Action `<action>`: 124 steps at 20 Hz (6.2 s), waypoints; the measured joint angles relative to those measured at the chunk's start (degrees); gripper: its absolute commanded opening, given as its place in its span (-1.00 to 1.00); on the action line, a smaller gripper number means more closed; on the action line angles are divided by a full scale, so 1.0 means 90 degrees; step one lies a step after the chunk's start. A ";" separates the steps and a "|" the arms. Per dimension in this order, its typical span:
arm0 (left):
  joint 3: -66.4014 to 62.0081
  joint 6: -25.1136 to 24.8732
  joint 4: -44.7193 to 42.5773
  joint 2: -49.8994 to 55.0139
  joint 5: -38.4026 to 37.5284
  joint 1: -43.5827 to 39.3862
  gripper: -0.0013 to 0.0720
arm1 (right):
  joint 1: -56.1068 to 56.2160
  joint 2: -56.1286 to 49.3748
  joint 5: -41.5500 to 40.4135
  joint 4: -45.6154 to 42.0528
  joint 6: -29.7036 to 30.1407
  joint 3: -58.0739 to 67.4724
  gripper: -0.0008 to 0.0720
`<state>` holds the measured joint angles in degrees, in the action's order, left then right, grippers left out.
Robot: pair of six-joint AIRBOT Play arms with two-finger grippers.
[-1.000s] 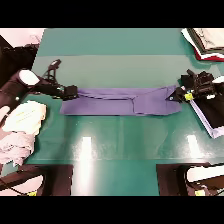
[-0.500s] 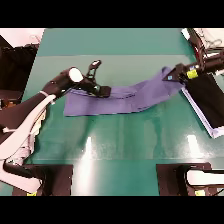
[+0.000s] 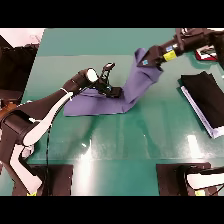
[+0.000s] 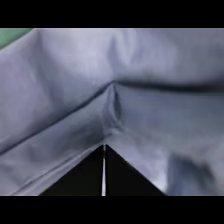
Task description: Fold the shirts.
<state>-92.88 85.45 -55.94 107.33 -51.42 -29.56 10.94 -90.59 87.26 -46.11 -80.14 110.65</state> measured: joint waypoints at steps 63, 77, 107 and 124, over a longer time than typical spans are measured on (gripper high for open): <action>0.3152 -0.1494 -0.1688 -0.3344 -0.2793 0.3427 0.86 | 0.0277 -0.0240 -0.1724 0.0155 0.0726 -0.3852 0.65; 0.2399 -0.1222 -0.0906 -0.3628 -0.2722 0.3427 0.68 | 0.0418 -0.1022 -0.2841 0.1316 0.0653 -0.3849 0.89; 0.2300 -0.1338 0.0257 -0.3682 -0.1613 0.2086 -0.89 | -0.3898 0.1183 -0.3925 0.0075 0.0719 -0.3847 -0.95; 0.2300 -0.1316 0.0265 -0.3682 -0.1506 0.1751 -0.89 | -0.5938 0.2531 -0.3905 0.1205 0.1943 -0.3844 -0.95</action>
<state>-72.18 73.60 -53.56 74.19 -64.97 -13.80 -42.50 -67.81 52.12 -35.27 -62.65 76.05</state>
